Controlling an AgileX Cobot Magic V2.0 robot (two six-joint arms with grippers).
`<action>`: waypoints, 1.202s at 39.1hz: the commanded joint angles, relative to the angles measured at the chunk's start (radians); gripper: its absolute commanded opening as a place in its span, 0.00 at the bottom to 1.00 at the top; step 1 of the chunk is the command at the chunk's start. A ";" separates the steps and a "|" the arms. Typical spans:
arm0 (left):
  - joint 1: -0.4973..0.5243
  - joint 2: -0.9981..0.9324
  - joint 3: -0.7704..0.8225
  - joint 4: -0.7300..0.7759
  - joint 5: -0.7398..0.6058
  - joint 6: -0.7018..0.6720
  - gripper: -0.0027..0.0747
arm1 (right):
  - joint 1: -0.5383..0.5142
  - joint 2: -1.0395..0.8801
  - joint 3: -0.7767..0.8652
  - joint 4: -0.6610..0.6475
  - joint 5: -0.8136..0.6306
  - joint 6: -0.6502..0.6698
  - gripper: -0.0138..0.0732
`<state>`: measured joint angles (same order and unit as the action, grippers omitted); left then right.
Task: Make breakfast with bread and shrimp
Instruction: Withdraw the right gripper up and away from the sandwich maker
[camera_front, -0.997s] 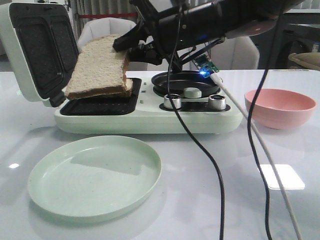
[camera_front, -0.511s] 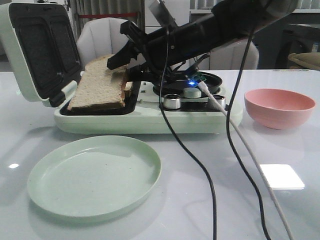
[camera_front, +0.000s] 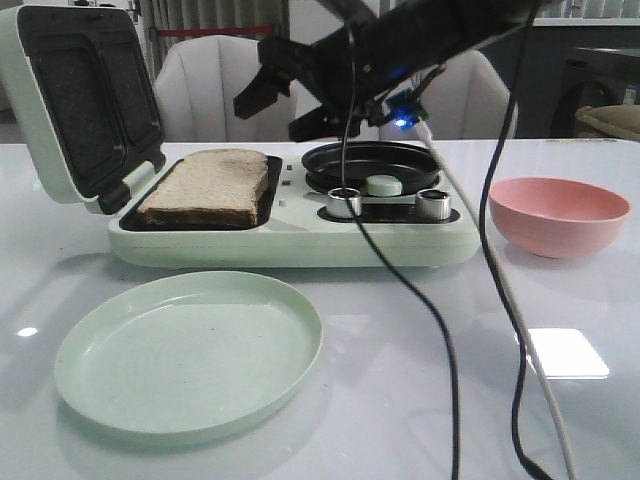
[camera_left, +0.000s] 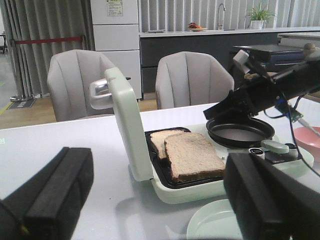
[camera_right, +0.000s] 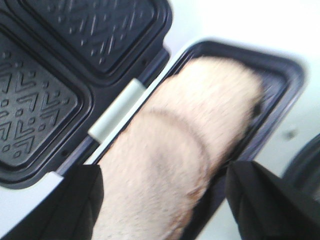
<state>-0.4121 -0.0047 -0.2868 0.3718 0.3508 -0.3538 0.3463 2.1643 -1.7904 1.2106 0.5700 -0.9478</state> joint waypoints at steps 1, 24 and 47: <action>-0.008 -0.015 -0.026 -0.002 -0.079 -0.012 0.79 | -0.004 -0.132 -0.035 -0.098 -0.057 0.029 0.85; -0.008 -0.015 -0.026 -0.002 -0.079 -0.012 0.79 | -0.004 -0.409 -0.030 -1.229 0.157 0.811 0.85; -0.008 -0.015 -0.026 -0.002 -0.079 -0.012 0.79 | -0.004 -0.913 0.505 -1.165 0.012 0.828 0.85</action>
<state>-0.4121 -0.0047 -0.2868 0.3718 0.3508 -0.3538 0.3463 1.3628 -1.3404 0.0238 0.6985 -0.1222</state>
